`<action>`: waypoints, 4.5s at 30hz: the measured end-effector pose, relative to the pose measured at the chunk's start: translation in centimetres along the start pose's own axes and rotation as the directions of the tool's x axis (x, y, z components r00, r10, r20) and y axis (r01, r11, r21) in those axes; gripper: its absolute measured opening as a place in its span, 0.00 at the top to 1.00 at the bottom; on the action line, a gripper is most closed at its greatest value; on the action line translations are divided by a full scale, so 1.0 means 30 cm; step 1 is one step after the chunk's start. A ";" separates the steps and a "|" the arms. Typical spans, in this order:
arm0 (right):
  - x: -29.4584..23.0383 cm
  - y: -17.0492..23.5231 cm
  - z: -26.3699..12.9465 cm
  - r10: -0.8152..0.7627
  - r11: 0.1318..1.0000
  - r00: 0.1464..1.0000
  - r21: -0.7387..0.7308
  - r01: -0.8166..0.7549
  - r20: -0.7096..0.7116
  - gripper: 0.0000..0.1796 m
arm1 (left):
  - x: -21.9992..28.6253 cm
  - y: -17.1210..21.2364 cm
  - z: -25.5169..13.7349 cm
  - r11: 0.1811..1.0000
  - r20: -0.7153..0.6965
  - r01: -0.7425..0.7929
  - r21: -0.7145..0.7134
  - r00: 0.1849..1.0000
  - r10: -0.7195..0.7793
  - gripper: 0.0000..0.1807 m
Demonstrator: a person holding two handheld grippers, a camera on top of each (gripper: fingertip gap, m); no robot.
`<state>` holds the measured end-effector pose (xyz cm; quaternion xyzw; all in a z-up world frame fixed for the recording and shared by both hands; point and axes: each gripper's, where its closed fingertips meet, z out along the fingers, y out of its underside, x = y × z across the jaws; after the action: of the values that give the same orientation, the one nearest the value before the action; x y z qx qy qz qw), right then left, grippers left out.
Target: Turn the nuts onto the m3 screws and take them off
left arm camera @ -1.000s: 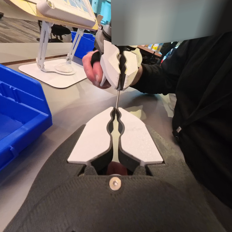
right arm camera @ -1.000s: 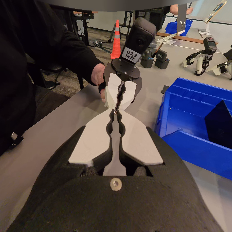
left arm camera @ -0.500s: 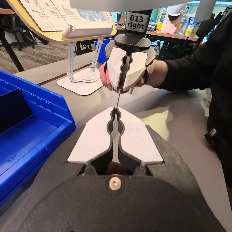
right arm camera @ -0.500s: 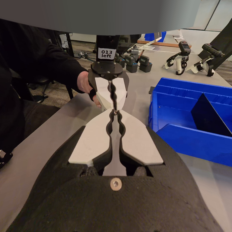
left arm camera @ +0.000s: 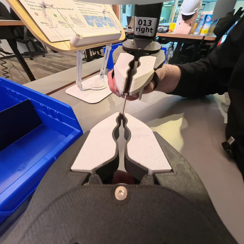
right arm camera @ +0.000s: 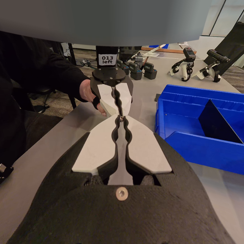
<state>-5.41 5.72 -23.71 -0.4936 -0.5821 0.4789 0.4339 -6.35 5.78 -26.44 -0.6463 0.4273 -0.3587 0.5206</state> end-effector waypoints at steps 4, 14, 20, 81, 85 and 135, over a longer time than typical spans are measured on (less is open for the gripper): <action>0.008 -0.004 -0.005 0.020 1.000 1.000 0.021 -0.020 -0.018 0.97 | -0.010 -0.009 0.000 0.997 0.060 -0.070 -0.017 0.996 0.071 1.00; 0.023 -0.025 -0.014 0.043 0.996 0.996 0.076 -0.037 -0.077 0.97 | -0.022 -0.035 0.000 0.983 0.155 -0.177 -0.045 0.971 0.182 1.00; 0.024 -0.031 -0.014 0.059 0.994 0.994 0.101 -0.050 -0.088 0.97 | -0.023 -0.039 0.000 0.986 0.157 -0.166 -0.030 0.973 0.169 1.00; -0.004 -0.039 -0.016 -0.056 0.997 0.993 0.043 0.061 -0.107 0.91 | -0.010 -0.062 0.007 0.989 0.137 -0.147 -0.001 0.980 0.146 1.00; -0.008 -0.034 -0.016 -0.061 0.997 0.992 0.035 0.065 -0.107 0.92 | -0.012 -0.064 0.006 0.989 0.139 -0.147 0.001 0.980 0.145 1.00; 0.021 -0.048 -0.023 -0.034 0.999 0.989 0.023 0.038 -0.142 0.97 | -0.018 -0.074 0.010 0.987 0.149 -0.154 -0.040 0.976 0.159 1.00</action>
<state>-5.05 6.36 -22.15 -0.5102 -0.5524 0.4420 0.4891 -5.87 6.60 -24.35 -0.6435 0.4410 -0.2602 0.5690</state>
